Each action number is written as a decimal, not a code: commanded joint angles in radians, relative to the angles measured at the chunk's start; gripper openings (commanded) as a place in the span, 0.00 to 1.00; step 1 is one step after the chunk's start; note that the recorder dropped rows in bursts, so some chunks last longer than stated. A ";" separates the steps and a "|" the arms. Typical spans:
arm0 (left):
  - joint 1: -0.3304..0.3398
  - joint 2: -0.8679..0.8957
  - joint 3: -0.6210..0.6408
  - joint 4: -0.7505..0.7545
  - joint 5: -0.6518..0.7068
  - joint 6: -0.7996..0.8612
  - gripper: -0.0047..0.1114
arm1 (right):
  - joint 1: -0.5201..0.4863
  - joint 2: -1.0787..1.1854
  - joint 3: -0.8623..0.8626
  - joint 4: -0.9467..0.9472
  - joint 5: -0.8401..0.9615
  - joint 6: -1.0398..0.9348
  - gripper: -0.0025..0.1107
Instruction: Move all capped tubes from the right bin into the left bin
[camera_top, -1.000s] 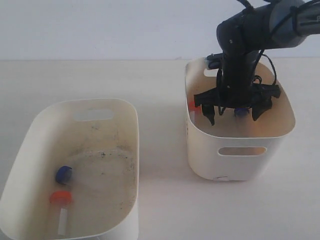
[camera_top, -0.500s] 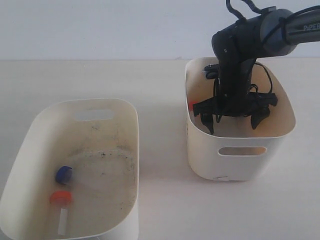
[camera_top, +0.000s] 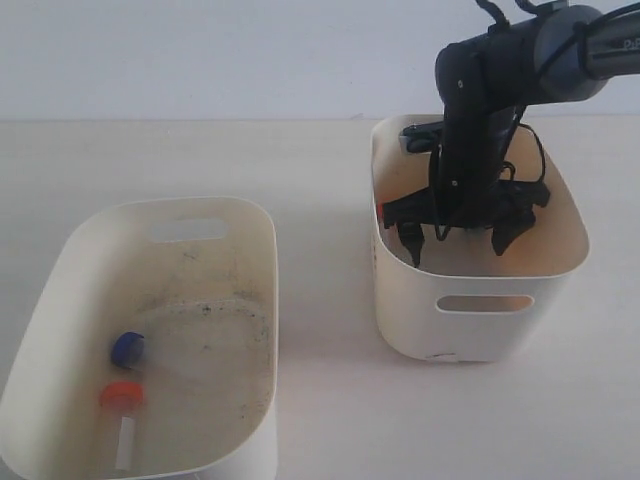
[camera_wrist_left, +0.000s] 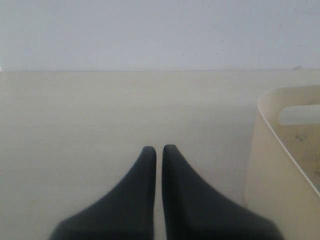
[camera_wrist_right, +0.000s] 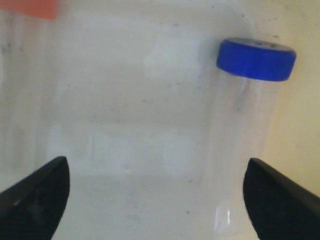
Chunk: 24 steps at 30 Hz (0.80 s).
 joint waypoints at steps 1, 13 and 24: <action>0.003 0.004 -0.002 -0.003 -0.004 -0.004 0.08 | -0.008 0.019 0.013 0.062 -0.054 -0.026 0.79; 0.003 0.004 -0.002 -0.003 -0.004 -0.004 0.08 | -0.008 -0.057 0.013 -0.062 -0.030 0.051 0.79; 0.003 0.004 -0.002 -0.003 -0.001 -0.004 0.08 | -0.008 -0.055 0.013 -0.161 0.020 0.126 0.79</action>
